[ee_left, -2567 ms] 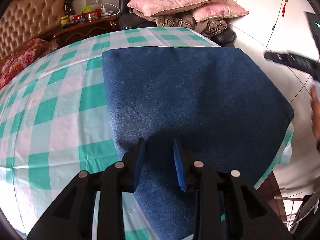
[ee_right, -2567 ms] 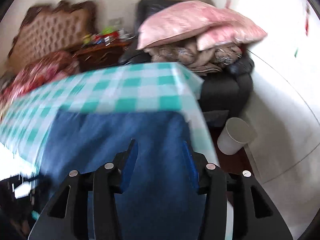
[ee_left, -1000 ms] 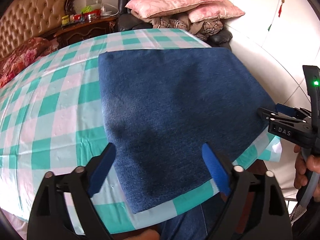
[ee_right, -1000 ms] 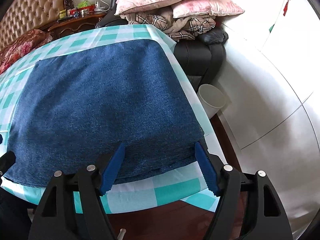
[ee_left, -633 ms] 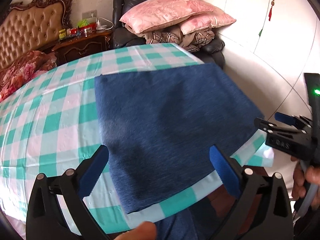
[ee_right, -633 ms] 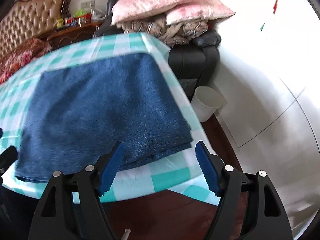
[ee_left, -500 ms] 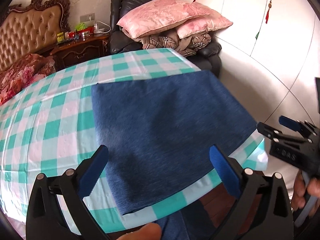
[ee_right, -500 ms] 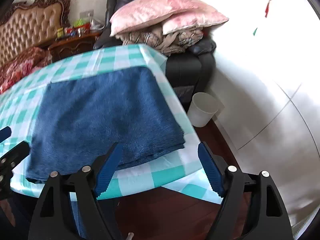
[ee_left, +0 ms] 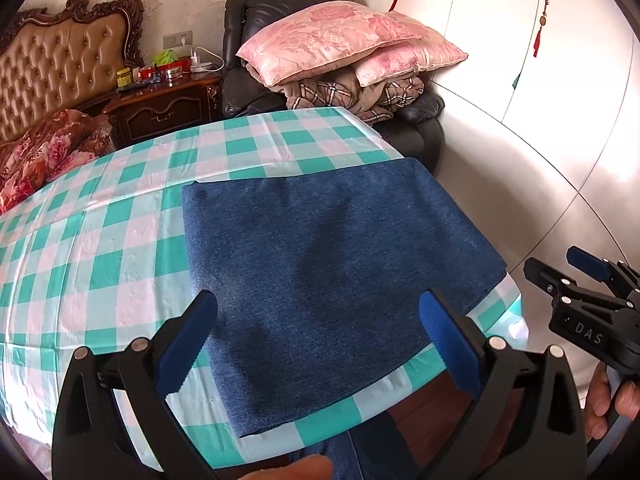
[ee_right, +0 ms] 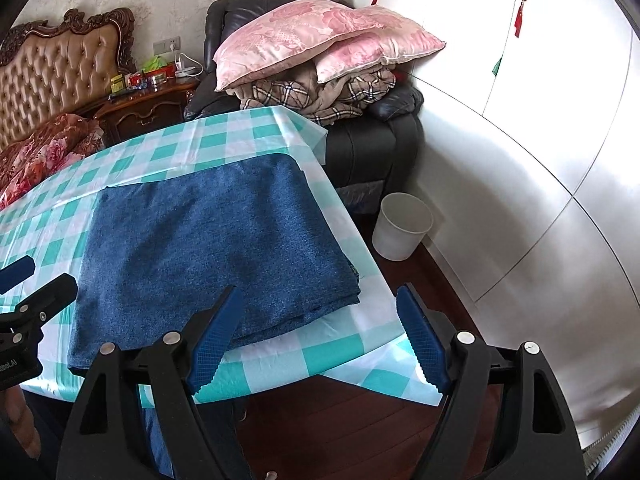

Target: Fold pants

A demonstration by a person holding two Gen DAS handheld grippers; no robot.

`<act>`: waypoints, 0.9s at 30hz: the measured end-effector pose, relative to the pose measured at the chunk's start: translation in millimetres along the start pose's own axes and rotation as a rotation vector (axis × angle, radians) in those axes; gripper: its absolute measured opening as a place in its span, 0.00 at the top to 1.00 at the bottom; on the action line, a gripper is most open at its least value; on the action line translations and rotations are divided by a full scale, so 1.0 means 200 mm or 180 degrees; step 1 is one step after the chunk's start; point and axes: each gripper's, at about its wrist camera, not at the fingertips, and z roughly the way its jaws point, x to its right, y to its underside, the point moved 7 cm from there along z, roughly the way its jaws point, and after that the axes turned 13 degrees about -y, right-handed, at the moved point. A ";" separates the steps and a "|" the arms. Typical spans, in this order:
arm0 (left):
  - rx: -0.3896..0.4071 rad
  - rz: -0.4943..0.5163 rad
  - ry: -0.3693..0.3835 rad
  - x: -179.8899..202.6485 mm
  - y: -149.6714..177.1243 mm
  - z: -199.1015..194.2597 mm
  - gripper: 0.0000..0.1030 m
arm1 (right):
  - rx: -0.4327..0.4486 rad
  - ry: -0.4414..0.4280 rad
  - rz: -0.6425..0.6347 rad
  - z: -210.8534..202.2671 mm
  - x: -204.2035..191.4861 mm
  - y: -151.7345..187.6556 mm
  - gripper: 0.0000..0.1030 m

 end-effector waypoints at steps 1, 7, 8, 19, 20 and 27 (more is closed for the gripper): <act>0.0000 -0.0002 0.0001 0.00 0.00 0.00 0.02 | -0.0003 -0.0007 0.0000 0.00 0.00 0.00 0.27; -0.0003 0.0001 0.0002 0.00 0.00 0.00 0.02 | -0.0003 -0.0007 0.0003 0.00 0.00 0.00 0.27; -0.0003 0.0003 0.0002 0.00 0.00 0.00 0.02 | -0.0004 -0.0008 0.0006 0.00 0.00 0.00 0.27; 0.0000 0.0005 0.0004 0.00 0.00 0.00 0.02 | -0.0012 -0.0012 -0.0003 0.01 -0.01 -0.01 0.27; -0.0001 0.0006 0.0003 0.00 0.00 0.00 0.02 | -0.0010 -0.0012 0.0001 0.01 -0.01 0.00 0.27; 0.0006 0.0015 0.0007 0.01 0.00 0.01 0.02 | -0.0013 -0.0012 0.0000 0.02 0.00 -0.01 0.27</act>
